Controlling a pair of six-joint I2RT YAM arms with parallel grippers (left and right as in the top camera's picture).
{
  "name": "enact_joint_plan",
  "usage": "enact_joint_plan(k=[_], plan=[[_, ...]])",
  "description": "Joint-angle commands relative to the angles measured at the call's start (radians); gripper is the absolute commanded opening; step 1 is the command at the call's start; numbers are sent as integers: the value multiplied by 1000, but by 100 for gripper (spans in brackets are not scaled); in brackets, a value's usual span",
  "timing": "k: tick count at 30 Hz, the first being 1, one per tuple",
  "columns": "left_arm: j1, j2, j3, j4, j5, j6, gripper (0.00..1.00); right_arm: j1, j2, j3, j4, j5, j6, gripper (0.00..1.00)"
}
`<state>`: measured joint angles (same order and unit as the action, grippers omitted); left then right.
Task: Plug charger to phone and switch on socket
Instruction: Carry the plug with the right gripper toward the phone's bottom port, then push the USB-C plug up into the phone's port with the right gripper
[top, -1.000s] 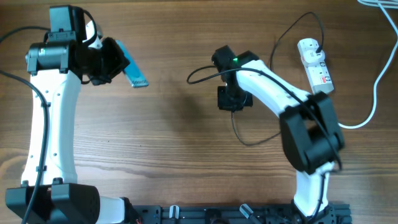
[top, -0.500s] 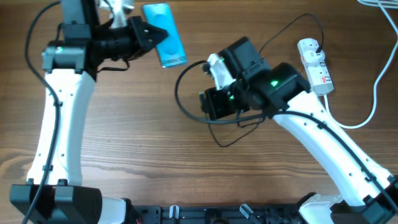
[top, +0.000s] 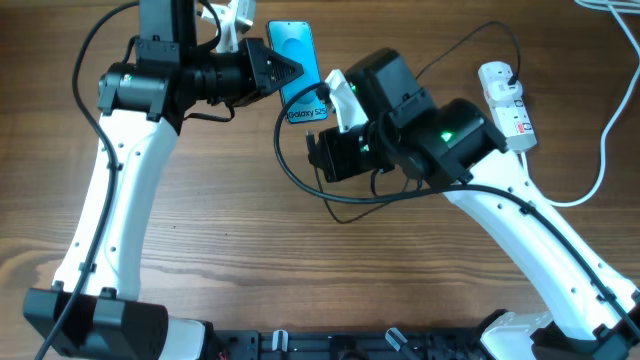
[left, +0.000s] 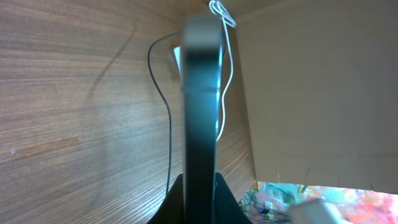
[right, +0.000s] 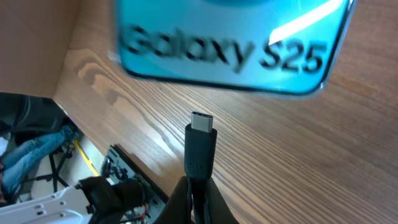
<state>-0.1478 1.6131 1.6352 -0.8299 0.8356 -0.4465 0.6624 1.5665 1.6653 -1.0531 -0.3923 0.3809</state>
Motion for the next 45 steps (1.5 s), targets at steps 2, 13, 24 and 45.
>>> enact_joint_plan(k=[2, 13, 24, 45], plan=[[1, 55, 6, 15, 132, 12, 4, 1, -13, 25, -7, 4, 9, 4], [54, 64, 6, 41, 289, 13, 4, -9, -13, 25, -18, 97, 42, 4], [66, 65, 6, 31, 309, 50, 4, -13, -13, 25, 21, -31, 40, 4], [66, 65, 6, 32, 343, 47, 4, -13, -13, 25, 47, -26, 45, 4]])
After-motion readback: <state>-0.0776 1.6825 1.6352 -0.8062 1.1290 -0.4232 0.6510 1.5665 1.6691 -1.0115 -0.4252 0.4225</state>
